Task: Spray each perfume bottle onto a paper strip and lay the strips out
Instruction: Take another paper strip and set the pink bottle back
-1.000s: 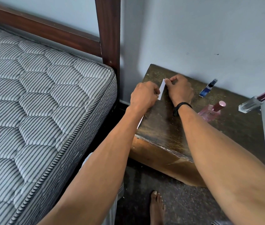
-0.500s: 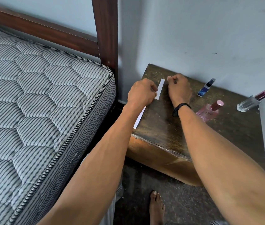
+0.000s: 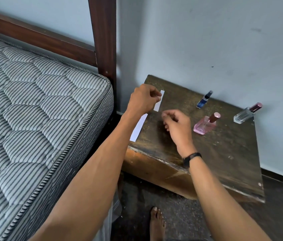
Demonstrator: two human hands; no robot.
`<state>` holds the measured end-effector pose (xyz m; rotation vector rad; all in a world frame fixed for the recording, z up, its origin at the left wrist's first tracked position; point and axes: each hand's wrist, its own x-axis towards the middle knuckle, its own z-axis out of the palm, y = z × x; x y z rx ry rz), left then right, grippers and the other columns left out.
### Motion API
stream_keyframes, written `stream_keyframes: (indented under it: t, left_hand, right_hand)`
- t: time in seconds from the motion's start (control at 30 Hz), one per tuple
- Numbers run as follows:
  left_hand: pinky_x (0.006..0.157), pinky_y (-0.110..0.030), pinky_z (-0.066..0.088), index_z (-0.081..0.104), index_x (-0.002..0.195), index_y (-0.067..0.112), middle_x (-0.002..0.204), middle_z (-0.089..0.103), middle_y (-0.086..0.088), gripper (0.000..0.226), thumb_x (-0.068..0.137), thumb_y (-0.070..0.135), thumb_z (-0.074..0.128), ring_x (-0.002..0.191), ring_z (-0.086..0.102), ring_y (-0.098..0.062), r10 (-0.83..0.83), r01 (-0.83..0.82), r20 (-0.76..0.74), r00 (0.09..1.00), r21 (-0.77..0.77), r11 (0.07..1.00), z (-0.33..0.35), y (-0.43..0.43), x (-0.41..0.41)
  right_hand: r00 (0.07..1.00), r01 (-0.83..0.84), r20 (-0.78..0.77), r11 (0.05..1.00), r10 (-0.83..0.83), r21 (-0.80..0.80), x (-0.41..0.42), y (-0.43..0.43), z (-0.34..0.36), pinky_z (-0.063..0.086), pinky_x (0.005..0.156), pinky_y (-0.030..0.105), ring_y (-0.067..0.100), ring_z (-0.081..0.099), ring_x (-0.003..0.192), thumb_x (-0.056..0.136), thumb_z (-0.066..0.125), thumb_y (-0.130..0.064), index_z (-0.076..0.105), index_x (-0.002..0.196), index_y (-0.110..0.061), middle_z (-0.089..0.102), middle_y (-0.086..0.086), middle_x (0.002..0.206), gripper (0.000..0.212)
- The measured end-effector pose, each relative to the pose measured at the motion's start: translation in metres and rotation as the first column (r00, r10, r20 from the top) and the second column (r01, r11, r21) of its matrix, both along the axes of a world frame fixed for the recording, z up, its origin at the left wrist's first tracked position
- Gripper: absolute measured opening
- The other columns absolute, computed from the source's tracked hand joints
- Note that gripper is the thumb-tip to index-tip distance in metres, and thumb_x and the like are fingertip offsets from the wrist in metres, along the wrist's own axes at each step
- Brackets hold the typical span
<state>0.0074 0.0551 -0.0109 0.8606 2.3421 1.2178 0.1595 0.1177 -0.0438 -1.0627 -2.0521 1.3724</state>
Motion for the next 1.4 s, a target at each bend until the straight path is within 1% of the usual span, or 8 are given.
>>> stream_keyframes:
  t: [0.13, 0.33, 0.43, 0.5, 0.7, 1.07, 1.3, 1.4]
  left_hand:
    - [0.075, -0.019, 0.049, 0.079, 0.092, 0.022, 0.081, 0.073, 0.01, 0.008, 0.085, 0.018, 0.076, 0.076, 0.066, -0.005, -0.067, 0.056, 0.087, 0.994, 0.118, 0.991, 0.002, 0.008, 0.015]
    - [0.079, -0.018, 0.048, 0.08, 0.097, 0.018, 0.089, 0.075, 0.006, 0.013, 0.085, 0.018, 0.079, 0.077, 0.063, -0.001, -0.249, 0.231, 0.152, 0.957, 0.125, 0.965, -0.005, 0.026, 0.06]
    - [0.089, -0.03, 0.058, 0.079, 0.1, 0.017, 0.092, 0.076, 0.003, 0.017, 0.083, 0.02, 0.082, 0.084, 0.068, -0.009, -0.296, 0.273, 0.227, 0.928, 0.128, 0.953, -0.012, 0.032, 0.076]
    - [0.088, -0.034, 0.06, 0.079, 0.101, 0.017, 0.089, 0.075, 0.005, 0.021, 0.082, 0.02, 0.083, 0.083, 0.069, -0.01, -0.307, 0.281, 0.253, 0.918, 0.134, 0.95, -0.016, 0.033, 0.083]
    - [0.085, -0.017, 0.05, 0.076, 0.11, 0.017, 0.101, 0.076, 0.006, 0.03, 0.082, 0.021, 0.083, 0.083, 0.066, 0.0, -0.338, 0.327, 0.166, 0.926, 0.09, 0.941, -0.019, 0.038, 0.102]
    - [0.084, -0.02, 0.049, 0.079, 0.103, 0.018, 0.097, 0.078, 0.004, 0.017, 0.087, 0.023, 0.078, 0.084, 0.068, -0.004, -0.26, 0.255, 0.059, 0.964, 0.076, 0.964, -0.024, 0.043, 0.112]
    - [0.085, -0.024, 0.053, 0.08, 0.101, 0.018, 0.095, 0.077, 0.004, 0.014, 0.088, 0.022, 0.077, 0.083, 0.066, -0.004, -0.214, 0.207, 0.068, 0.974, 0.102, 0.973, -0.023, 0.039, 0.104]
    - [0.087, -0.029, 0.056, 0.08, 0.1, 0.02, 0.094, 0.077, 0.005, 0.013, 0.087, 0.022, 0.077, 0.086, 0.069, -0.007, -0.184, 0.175, 0.078, 0.98, 0.11, 0.978, -0.025, 0.039, 0.097]
  right_hand:
    - [0.991, -0.003, 0.135, 1.0, 0.001, 0.015, 0.052, -0.014, 0.017, 0.058, 0.062, 0.027, 0.004, 0.068, 0.064, 0.096, 0.069, -0.014, 0.075, 0.091, -0.024, 0.075, -0.005, 0.083, 0.013]
    - [0.943, 0.253, 0.235, 0.966, -0.236, -0.047, 0.105, 0.03, 0.029, 0.063, 0.085, 0.047, 0.02, 0.076, 0.075, 0.086, 0.077, -0.009, 0.079, 0.073, -0.025, 0.077, -0.003, 0.072, 0.021]
    - [0.922, 0.371, 0.179, 0.915, -0.343, -0.157, 0.117, 0.049, 0.03, 0.062, 0.089, 0.045, 0.022, 0.076, 0.08, 0.082, 0.082, -0.004, 0.079, 0.084, -0.013, 0.078, 0.007, 0.079, 0.01]
    - [0.91, 0.408, 0.164, 0.893, -0.381, -0.192, 0.119, 0.058, 0.026, 0.061, 0.091, 0.045, 0.025, 0.077, 0.086, 0.08, 0.084, -0.002, 0.075, 0.095, -0.009, 0.077, 0.01, 0.086, 0.019]
    - [0.943, 0.314, 0.146, 0.943, -0.298, -0.107, 0.116, 0.071, 0.018, 0.056, 0.101, 0.044, 0.015, 0.071, 0.102, 0.081, 0.085, -0.008, 0.071, 0.122, -0.023, 0.075, -0.007, 0.106, 0.046]
    - [0.964, 0.257, 0.073, 0.966, -0.257, 0.009, 0.106, 0.061, 0.01, 0.056, 0.099, 0.046, 0.009, 0.071, 0.102, 0.087, 0.079, -0.011, 0.077, 0.116, -0.028, 0.077, -0.014, 0.105, 0.033]
    - [0.961, 0.27, 0.029, 0.96, -0.273, 0.079, 0.094, 0.049, 0.011, 0.047, 0.078, 0.016, -0.006, 0.066, 0.093, 0.09, 0.076, -0.011, 0.076, 0.107, -0.033, 0.075, -0.015, 0.102, 0.028]
    - [0.957, 0.289, -0.006, 0.954, -0.29, 0.076, 0.084, 0.043, 0.009, 0.054, 0.086, 0.024, -0.003, 0.068, 0.093, 0.091, 0.076, -0.01, 0.074, 0.107, -0.037, 0.076, -0.015, 0.103, 0.031]
